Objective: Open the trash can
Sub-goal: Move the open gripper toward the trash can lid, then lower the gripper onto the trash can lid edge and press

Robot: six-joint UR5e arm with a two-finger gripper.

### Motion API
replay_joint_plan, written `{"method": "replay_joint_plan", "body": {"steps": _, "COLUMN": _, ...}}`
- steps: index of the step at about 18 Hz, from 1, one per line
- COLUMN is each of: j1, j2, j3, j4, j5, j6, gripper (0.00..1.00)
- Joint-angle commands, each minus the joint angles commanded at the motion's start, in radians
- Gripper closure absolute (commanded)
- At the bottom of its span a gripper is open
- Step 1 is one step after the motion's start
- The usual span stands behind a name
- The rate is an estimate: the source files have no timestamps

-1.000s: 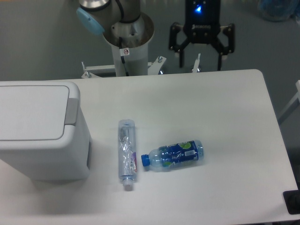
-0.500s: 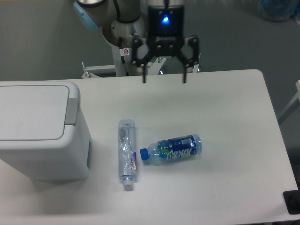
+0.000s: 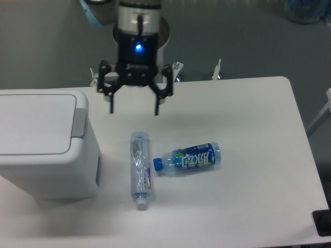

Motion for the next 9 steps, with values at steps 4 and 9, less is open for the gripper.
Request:
{"method": "replay_joint_plan", "body": {"steps": 4, "j1": -0.022, "j2": 0.002, "j3": -0.025, "j4": 0.006, "j5": 0.0, "j6": 0.003, "gripper": 0.0}}
{"method": "replay_joint_plan", "body": {"steps": 9, "j1": -0.037, "j2": -0.006, "j3": -0.046, "j4": 0.011, "j5": 0.0, "j6": 0.009, "gripper": 0.0}}
